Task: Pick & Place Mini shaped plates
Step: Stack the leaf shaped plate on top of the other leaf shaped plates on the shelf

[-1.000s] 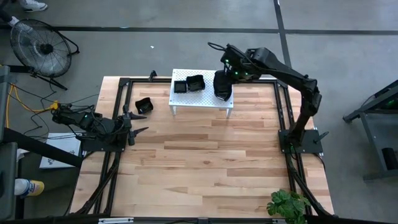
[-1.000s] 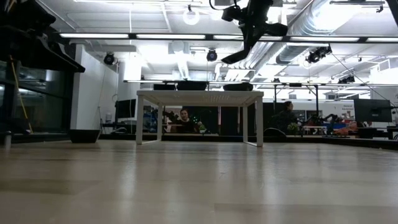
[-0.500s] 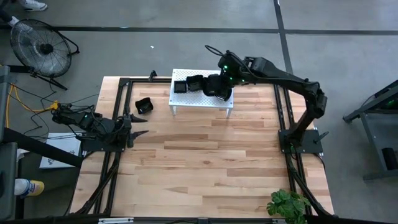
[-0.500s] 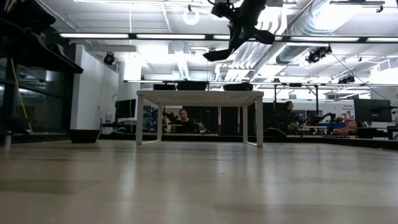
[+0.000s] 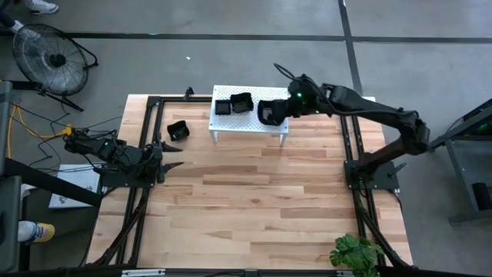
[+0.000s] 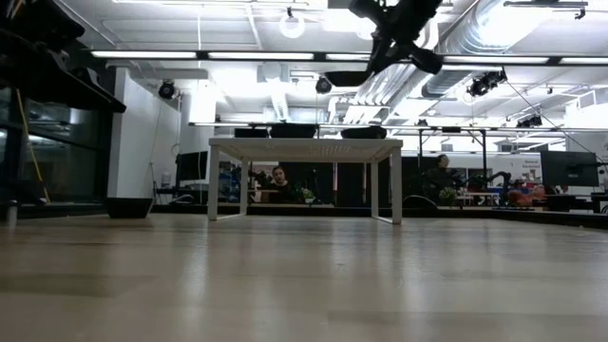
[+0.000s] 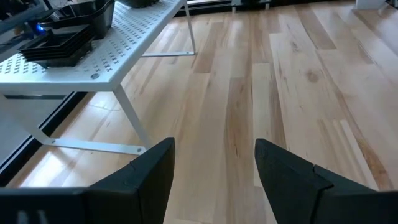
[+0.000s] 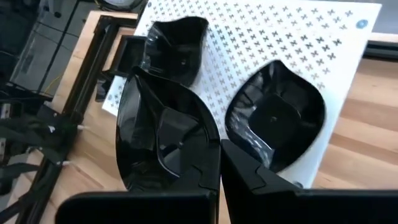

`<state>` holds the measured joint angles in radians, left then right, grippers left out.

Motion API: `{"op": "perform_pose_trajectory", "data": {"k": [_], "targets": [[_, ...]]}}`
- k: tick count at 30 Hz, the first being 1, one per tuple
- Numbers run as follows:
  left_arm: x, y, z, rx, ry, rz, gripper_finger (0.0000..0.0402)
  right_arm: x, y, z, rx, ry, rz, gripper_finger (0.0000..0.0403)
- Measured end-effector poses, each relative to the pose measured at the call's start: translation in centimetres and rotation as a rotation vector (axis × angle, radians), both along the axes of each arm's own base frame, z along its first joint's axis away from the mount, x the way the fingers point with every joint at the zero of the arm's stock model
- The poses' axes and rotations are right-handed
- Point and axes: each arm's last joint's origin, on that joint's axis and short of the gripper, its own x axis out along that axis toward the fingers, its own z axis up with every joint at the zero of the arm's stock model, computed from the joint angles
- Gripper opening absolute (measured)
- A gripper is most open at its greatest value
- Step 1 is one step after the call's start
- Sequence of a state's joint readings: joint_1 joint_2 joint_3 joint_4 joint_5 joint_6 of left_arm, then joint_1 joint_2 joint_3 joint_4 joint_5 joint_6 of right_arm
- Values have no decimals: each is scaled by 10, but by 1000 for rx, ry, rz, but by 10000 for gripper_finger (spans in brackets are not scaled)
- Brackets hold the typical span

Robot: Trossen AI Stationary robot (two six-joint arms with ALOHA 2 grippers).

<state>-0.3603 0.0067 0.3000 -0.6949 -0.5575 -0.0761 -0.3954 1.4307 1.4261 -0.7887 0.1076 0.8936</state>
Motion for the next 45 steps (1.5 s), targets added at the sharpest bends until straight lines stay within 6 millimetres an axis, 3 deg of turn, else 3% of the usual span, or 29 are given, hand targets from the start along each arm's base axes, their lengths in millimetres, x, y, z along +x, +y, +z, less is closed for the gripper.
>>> {"op": "perform_pose_trajectory", "data": {"k": [10,17,24,30,45], "targets": [[0,0,-1,3,8,0,218,-34,-5,-14,8,21,-51,0],[0,0,-1,4,11,0,218,-48,-19,-42,41,-45,-3,0],[0,0,-1,4,11,0,218,-50,-31,-47,66,-92,28,0],[0,0,-1,4,11,0,218,-44,-39,-57,131,-84,-65,0],[0,0,-1,4,11,0,218,-37,-37,-63,155,-86,-201,0]]}}
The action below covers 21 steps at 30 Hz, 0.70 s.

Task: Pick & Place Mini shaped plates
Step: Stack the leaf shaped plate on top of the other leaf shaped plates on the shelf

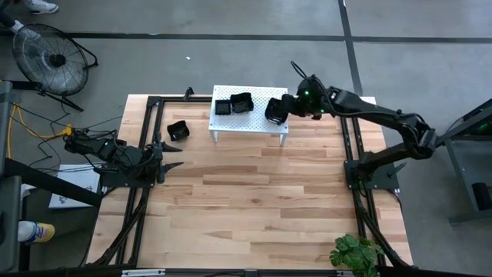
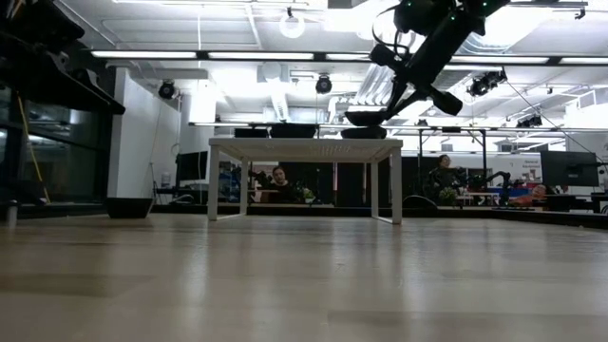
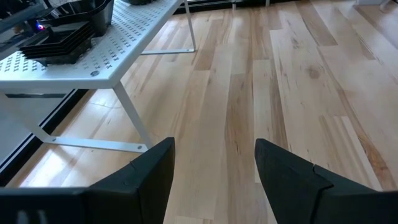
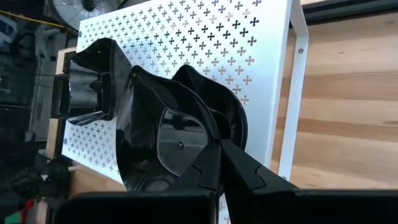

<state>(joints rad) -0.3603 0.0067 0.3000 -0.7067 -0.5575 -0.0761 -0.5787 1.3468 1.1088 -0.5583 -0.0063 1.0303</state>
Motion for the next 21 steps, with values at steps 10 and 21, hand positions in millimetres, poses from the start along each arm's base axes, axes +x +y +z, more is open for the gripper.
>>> {"op": "perform_pose_trajectory", "data": {"k": [10,21], "targets": [[0,0,0,0,0,0,218,3,3,-3,52,-8,-35,0],[0,0,0,0,1,0,218,10,2,-11,48,25,-40,0]]}}
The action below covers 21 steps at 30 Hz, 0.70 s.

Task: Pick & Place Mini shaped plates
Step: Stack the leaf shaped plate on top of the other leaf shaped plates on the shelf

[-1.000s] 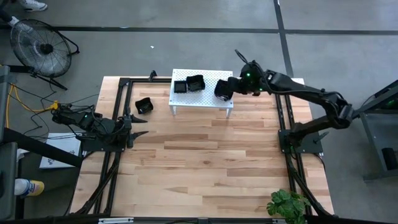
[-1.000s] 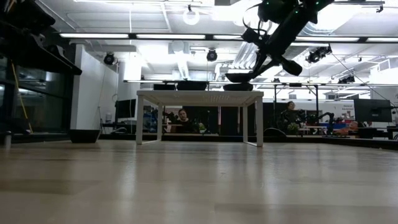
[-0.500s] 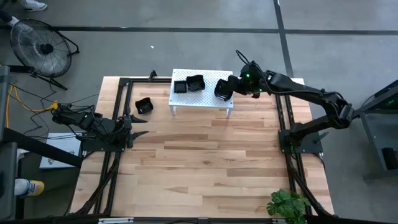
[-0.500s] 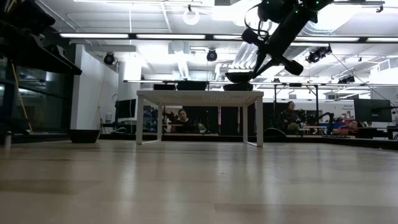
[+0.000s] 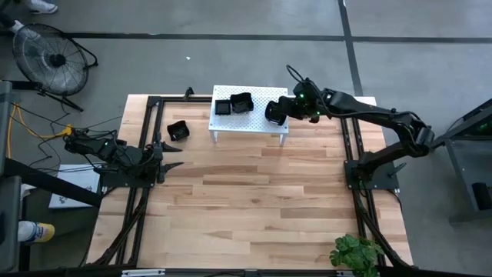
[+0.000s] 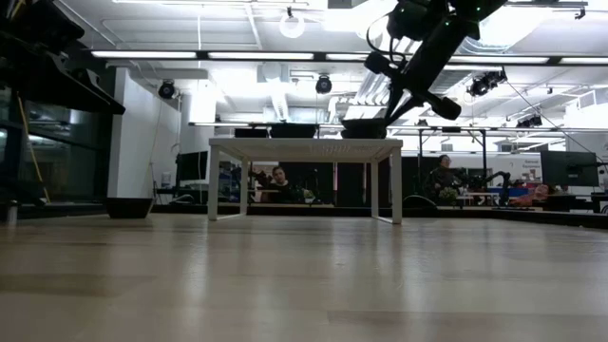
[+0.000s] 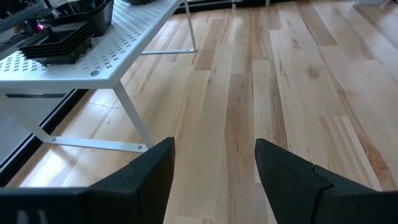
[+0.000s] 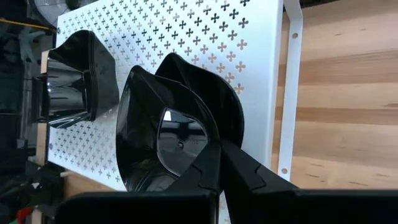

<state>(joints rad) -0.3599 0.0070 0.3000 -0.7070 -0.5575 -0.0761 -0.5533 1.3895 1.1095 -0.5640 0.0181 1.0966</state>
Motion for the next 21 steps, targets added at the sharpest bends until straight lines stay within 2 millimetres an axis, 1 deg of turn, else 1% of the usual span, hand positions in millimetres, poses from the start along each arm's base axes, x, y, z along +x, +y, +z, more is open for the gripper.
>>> {"op": "perform_pose_trajectory", "data": {"k": [12,21], "targets": [[0,0,0,0,0,0,218,0,-1,0,-21,6,16,0],[0,0,0,0,0,0,218,5,-5,-6,-30,23,9,7]]}}
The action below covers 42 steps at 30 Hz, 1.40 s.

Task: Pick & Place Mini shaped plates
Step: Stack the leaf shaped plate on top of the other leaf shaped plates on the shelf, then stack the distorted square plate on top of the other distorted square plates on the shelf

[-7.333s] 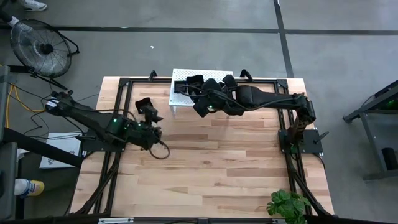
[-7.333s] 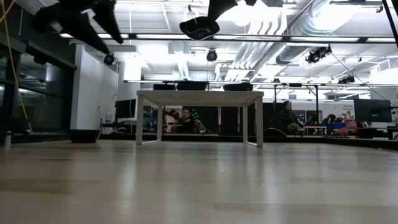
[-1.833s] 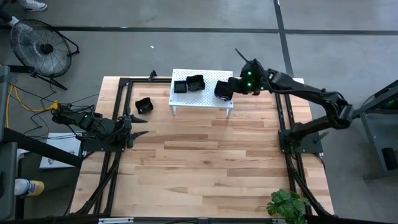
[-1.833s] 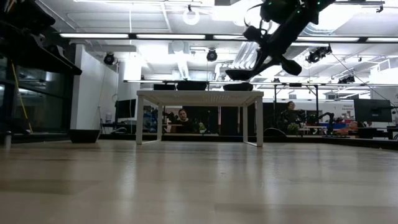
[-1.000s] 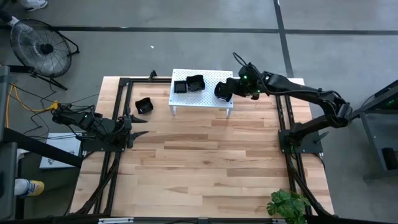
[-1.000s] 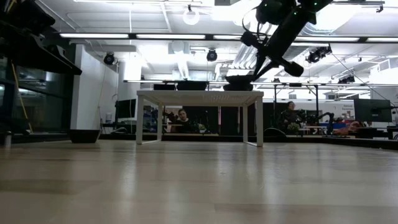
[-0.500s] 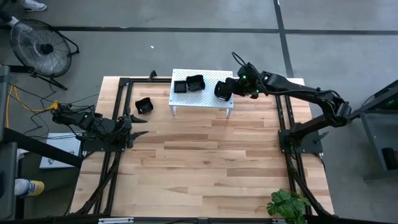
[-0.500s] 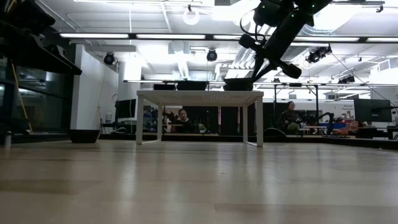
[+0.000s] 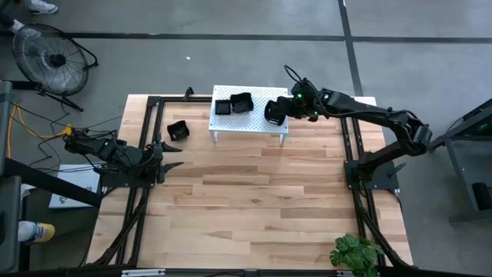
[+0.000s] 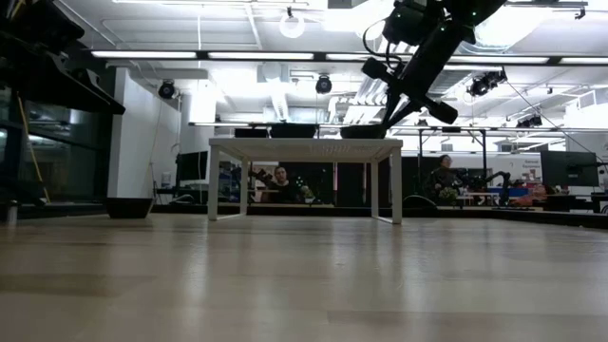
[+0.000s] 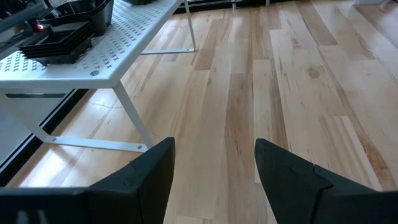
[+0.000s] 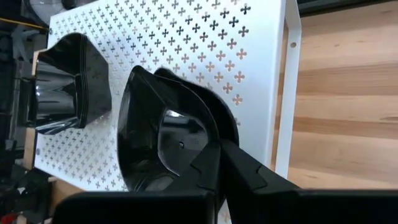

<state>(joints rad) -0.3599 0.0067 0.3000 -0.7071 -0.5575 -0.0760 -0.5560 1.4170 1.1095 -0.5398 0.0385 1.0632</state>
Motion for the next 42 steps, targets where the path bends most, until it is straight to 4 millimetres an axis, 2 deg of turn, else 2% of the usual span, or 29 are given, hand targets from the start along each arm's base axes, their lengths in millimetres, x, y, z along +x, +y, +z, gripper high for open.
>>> {"op": "perform_pose_trajectory", "data": {"k": [17,26,34,42], "targets": [[0,0,0,1,2,0,218,1,-1,3,-55,-2,26,93],[0,0,0,1,2,-1,218,-10,5,20,-130,-23,81,123],[0,0,0,1,2,0,218,-28,26,39,-170,1,161,127],[0,0,0,1,2,0,218,-39,64,48,-240,97,319,126]]}}
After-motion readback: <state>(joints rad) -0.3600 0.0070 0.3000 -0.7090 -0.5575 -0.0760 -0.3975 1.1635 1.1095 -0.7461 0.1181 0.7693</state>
